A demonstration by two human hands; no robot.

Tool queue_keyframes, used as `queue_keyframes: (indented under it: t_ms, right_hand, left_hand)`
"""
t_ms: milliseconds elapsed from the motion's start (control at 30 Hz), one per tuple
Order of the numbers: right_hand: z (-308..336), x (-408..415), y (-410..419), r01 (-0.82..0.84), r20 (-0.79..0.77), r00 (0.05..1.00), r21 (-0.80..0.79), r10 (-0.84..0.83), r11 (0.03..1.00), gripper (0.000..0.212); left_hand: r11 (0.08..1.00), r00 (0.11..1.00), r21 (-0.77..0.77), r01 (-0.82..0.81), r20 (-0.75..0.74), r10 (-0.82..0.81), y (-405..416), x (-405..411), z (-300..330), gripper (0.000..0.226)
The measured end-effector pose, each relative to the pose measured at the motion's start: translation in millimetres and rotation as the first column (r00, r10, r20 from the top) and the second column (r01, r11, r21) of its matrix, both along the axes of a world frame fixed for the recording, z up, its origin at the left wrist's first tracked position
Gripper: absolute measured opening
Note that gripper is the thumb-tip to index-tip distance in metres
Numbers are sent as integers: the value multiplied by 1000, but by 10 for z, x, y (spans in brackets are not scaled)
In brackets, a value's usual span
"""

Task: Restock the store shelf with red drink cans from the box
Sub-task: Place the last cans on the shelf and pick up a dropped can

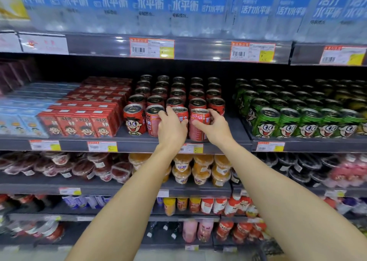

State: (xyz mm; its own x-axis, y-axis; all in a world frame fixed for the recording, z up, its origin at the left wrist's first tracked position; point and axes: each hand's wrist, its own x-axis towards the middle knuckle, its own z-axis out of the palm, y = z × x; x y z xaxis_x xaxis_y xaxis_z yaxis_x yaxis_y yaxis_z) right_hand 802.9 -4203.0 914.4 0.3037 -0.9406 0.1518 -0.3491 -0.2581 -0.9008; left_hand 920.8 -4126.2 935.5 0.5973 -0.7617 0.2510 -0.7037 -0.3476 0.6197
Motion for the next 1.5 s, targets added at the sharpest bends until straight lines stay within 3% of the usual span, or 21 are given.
queue_keyframes:
  t_ms: [200,400,900,1167,1367,1500]
  right_hand:
    - [5,16,-2,17,-32,999,0,-17,1000,81]
    - [30,7,37,7,-4,1000,6,-7,1000,70]
    - [103,-9,94,16,-57,998,-4,-17,1000,75]
    - [94,7,104,31,-86,996,-14,-32,999,76]
    - [100,11,93,28,-104,994,-14,-30,1000,80]
    - [108,-2,106,20,-97,995,-17,-21,1000,78]
  left_hand:
    - [1000,1000,-27,10,-16,-10,-54,-40,-81,64]
    - [1000,999,-17,15,38,-15,-105,-33,-190,69]
    - [995,997,69,67,35,-69,-284,53,-102,79]
    - [994,995,22,104,2,-104,-169,69,-226,87]
    - [976,968,67,207,129,-214,65,102,-496,82]
    - [969,874,169,177,426,-234,212,244,-688,65]
